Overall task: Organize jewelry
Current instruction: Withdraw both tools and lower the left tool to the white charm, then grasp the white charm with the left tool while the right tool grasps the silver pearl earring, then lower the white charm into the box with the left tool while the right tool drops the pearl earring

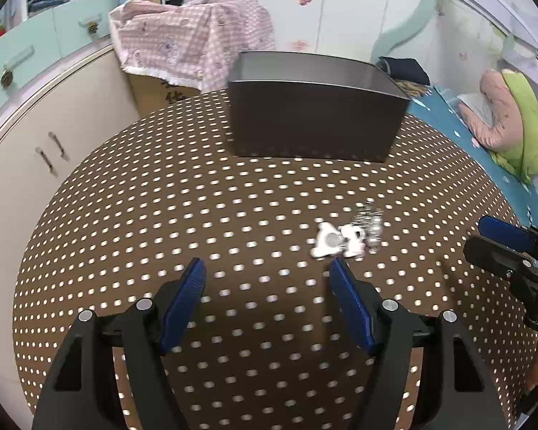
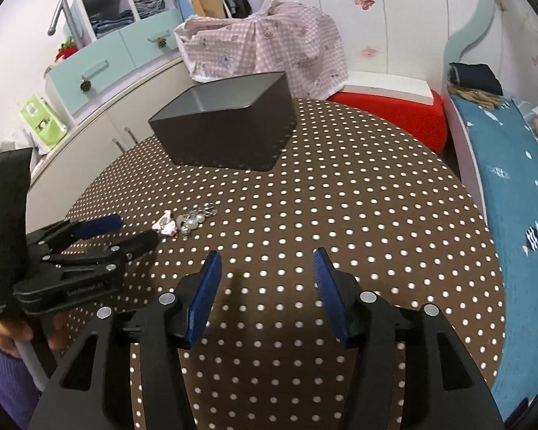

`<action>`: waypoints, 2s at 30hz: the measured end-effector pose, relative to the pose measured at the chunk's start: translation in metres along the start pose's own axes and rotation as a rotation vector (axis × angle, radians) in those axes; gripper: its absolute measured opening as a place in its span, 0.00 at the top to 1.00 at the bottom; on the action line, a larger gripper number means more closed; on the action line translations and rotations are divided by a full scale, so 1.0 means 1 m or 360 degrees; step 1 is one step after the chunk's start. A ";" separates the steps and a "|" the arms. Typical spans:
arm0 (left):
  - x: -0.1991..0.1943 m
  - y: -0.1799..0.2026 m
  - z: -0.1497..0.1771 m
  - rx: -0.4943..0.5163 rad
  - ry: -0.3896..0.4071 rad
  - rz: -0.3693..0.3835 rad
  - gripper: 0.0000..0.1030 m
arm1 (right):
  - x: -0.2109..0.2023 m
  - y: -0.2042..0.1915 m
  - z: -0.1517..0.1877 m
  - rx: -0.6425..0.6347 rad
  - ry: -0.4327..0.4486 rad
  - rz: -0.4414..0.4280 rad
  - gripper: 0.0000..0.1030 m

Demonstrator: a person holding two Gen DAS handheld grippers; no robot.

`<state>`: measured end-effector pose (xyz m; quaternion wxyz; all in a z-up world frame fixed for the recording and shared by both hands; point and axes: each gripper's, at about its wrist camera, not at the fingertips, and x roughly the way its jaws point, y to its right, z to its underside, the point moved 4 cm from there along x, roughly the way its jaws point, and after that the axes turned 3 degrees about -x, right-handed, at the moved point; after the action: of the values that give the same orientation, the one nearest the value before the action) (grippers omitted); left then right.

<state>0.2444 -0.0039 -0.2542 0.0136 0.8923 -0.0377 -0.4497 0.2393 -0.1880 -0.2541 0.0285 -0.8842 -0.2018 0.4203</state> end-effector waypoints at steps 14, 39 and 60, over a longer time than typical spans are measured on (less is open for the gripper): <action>0.007 0.035 -0.003 0.0193 0.0017 0.0098 0.44 | 0.010 -0.008 -0.004 -0.0027 -0.0035 0.0009 0.49; -0.005 -0.022 -0.003 -0.0005 0.0058 0.0180 0.75 | 0.054 -0.068 -0.028 -0.0227 -0.0086 0.0004 0.49; -0.034 -0.022 -0.038 0.0003 0.0146 0.0355 0.75 | 0.010 -0.062 -0.057 -0.0257 0.0044 0.0052 0.91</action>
<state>0.2560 0.0201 -0.2059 0.0643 0.9022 -0.1365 -0.4040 0.2676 -0.1207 -0.2115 -0.0467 -0.8925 -0.2202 0.3908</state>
